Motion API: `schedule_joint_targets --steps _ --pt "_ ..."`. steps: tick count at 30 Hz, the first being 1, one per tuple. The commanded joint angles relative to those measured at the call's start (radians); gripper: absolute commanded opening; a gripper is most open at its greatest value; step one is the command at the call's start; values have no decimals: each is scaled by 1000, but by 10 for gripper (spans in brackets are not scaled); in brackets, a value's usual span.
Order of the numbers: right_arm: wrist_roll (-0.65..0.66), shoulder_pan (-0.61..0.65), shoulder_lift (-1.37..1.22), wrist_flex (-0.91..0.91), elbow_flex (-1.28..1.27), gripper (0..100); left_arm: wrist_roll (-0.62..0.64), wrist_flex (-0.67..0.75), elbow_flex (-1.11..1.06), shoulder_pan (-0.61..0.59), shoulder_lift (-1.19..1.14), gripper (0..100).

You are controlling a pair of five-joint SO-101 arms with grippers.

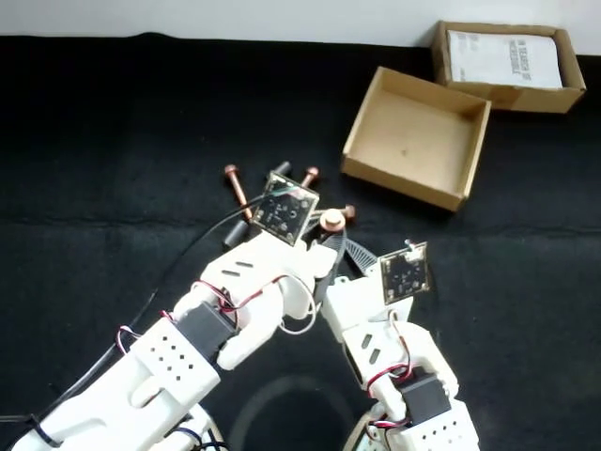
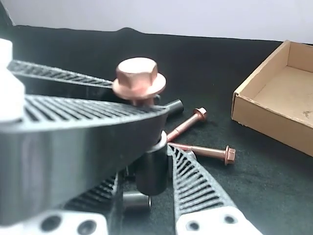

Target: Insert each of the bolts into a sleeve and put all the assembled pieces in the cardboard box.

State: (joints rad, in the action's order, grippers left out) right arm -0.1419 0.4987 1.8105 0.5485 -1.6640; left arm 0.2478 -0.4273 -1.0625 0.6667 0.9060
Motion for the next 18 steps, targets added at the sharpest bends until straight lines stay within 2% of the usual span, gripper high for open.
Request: schedule_joint_targets --steps 1,4,7,11,18 --pt "-11 -2 21 -21 -38 9 -8 8 -16 16 18 10" --pt "-9 -2 21 -21 -38 9 -15 2 -22 10 22 21" --pt "-9 -2 21 -21 -38 9 -52 -3 -24 -5 24 136" --pt "-8 -4 18 -21 -38 9 -49 -123 27 -30 25 276" --pt "-6 -4 16 -21 -38 9 -54 -339 154 -56 25 284"
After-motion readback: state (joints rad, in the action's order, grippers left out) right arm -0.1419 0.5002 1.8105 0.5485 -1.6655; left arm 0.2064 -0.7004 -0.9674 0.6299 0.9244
